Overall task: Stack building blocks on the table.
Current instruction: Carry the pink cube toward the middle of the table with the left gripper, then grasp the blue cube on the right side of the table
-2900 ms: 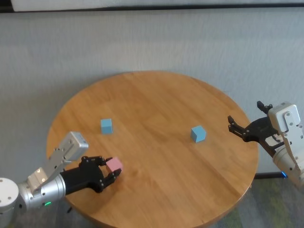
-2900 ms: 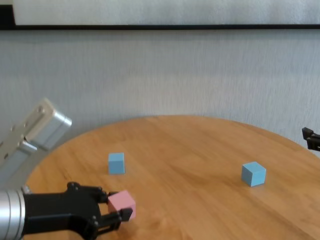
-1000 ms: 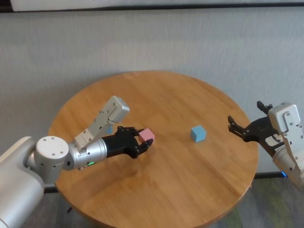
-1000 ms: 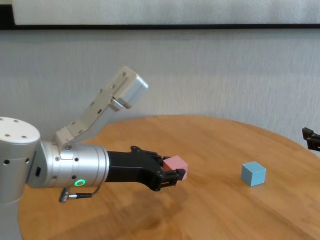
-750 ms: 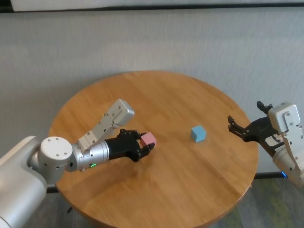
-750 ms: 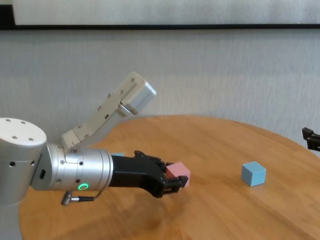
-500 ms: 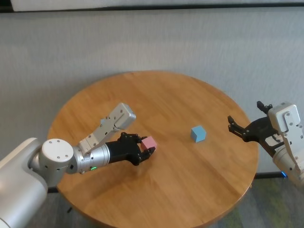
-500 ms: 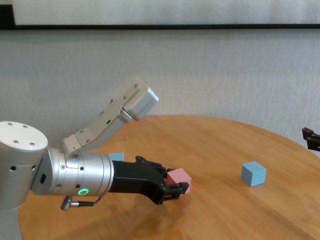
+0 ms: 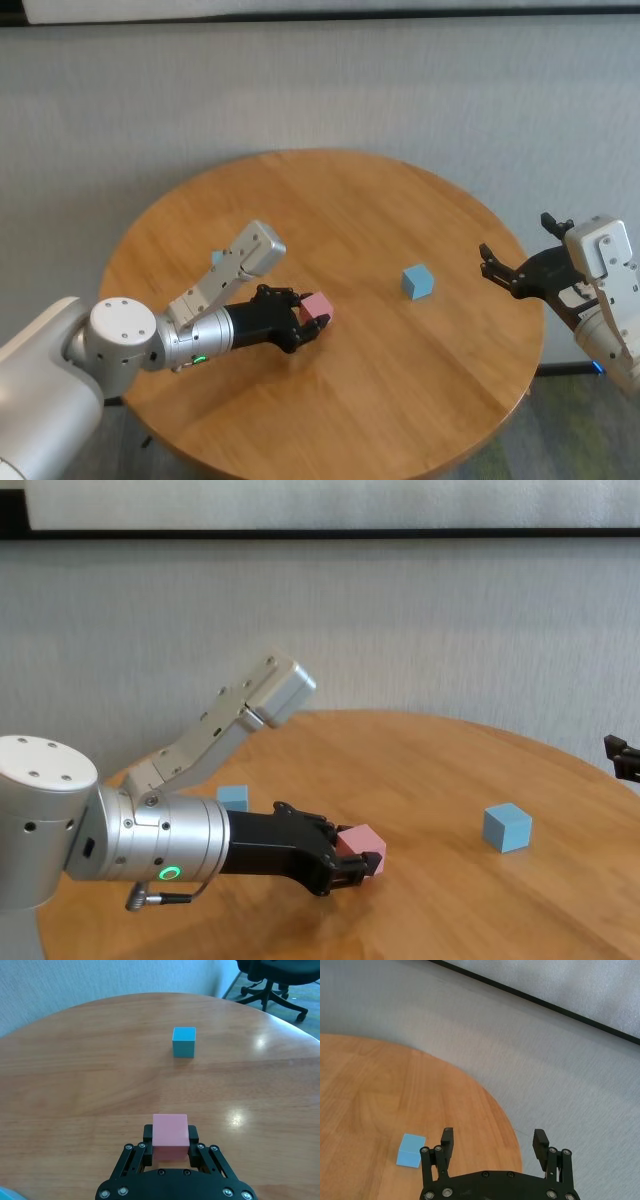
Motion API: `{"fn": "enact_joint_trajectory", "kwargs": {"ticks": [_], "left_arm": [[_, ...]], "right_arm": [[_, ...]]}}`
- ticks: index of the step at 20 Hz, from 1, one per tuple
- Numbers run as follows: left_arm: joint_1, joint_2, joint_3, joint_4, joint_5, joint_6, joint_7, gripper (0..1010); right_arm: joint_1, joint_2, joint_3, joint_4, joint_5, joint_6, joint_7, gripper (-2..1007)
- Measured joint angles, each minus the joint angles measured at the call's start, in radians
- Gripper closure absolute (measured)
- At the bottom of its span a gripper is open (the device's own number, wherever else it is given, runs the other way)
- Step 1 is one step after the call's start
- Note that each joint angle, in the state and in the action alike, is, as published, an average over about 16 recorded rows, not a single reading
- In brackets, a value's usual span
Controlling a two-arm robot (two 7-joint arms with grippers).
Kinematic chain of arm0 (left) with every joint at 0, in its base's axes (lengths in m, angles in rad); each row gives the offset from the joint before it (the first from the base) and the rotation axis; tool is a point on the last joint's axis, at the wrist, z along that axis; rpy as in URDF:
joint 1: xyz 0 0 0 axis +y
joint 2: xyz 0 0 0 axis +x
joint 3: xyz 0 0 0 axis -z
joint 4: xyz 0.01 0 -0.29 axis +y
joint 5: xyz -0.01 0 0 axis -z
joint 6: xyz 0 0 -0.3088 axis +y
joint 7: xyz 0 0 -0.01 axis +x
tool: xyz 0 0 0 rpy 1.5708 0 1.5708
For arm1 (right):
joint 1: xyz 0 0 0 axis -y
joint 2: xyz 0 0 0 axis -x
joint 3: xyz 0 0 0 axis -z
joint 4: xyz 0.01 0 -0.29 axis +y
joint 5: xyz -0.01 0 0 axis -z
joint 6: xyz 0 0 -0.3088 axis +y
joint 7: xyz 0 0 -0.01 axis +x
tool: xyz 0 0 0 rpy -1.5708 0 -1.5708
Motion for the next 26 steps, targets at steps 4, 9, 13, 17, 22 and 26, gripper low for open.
{"fn": "enact_joint_trajectory", "kwargs": {"ticks": [4, 9, 13, 17, 22, 26], "left_arm": [[-0.002, -0.004, -0.003, 0.011, -0.005, -0.002, -0.006, 610], [-0.006, -0.007, -0.006, 0.021, -0.010, -0.003, -0.009, 582], [-0.006, -0.005, -0.009, 0.016, -0.013, 0.000, -0.009, 521], [-0.001, 0.002, -0.016, -0.005, -0.018, 0.005, -0.003, 428], [0.027, 0.033, -0.039, -0.089, -0.030, 0.020, 0.024, 272], [0.074, 0.081, -0.075, -0.206, -0.045, 0.039, 0.062, 156]], "right_arm": [[0.000, 0.000, 0.000, 0.000, 0.000, 0.000, 0.000, 5], [0.000, 0.000, 0.000, 0.000, 0.000, 0.000, 0.000, 5], [0.000, 0.000, 0.000, 0.000, 0.000, 0.000, 0.000, 5], [0.000, 0.000, 0.000, 0.000, 0.000, 0.000, 0.000, 5], [0.000, 0.000, 0.000, 0.000, 0.000, 0.000, 0.000, 5], [0.000, -0.001, 0.001, 0.000, 0.000, -0.001, 0.001, 5]]}}
